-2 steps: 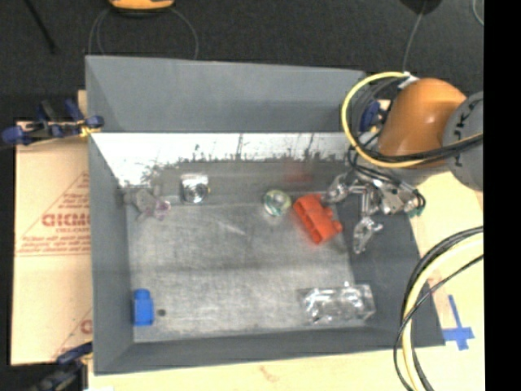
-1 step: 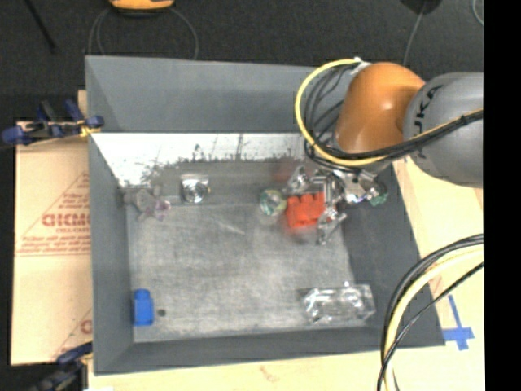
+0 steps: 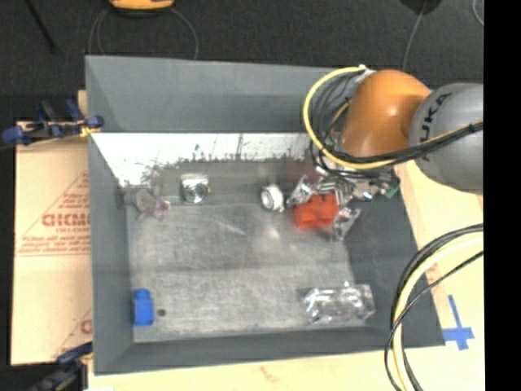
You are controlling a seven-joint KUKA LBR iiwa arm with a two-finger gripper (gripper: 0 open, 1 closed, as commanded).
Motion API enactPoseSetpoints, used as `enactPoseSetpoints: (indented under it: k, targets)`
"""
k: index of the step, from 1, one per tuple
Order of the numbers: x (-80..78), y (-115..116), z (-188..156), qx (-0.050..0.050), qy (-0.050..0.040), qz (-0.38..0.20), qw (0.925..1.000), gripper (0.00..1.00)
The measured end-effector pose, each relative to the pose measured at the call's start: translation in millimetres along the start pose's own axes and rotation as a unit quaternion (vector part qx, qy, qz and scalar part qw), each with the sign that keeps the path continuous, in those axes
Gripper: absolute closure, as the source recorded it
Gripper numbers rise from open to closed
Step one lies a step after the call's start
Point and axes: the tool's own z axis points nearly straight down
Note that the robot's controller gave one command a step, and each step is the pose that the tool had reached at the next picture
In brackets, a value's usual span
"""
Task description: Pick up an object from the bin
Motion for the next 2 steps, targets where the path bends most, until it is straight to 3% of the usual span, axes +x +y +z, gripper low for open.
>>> enactPoseSetpoints:
  k: [1, 2]
  targets:
    - [24.3, -18.7, -2.5, -0.006, -0.0051, -0.027, 0.9996, 0.00]
    - [21.7, -17.5, -2.8, -0.008, -0.0081, -0.026, 0.9996, 1.00]
